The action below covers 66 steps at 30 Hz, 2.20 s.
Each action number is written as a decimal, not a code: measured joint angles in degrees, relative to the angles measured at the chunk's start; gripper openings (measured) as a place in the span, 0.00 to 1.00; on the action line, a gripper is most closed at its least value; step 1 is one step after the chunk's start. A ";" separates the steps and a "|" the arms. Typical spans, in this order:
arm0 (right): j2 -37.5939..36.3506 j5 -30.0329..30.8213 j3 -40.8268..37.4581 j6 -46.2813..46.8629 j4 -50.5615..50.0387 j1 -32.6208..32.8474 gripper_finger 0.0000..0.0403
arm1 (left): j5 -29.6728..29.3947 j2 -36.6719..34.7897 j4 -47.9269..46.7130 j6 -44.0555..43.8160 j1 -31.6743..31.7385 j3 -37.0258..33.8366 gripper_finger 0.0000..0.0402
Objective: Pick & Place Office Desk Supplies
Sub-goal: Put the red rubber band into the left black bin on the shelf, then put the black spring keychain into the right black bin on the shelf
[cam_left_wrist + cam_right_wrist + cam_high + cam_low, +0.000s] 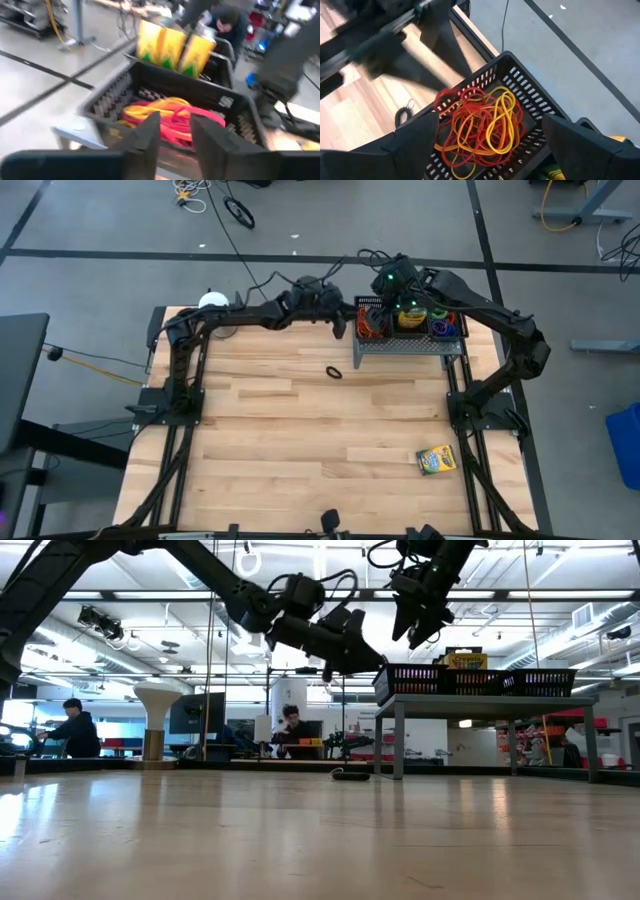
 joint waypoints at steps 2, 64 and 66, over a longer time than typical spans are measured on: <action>0.00 0.00 0.00 -0.38 0.00 0.00 0.90 | 0.15 0.00 -4.00 0.99 -0.35 2.07 0.35; -23.97 17.02 -59.90 12.88 57.91 53.27 0.03 | -19.60 -7.03 7.37 14.36 -17.96 -34.86 0.25; -23.94 17.37 -61.35 12.84 60.57 54.65 0.03 | -19.84 -4.51 3.55 16.22 -17.42 -31.17 0.31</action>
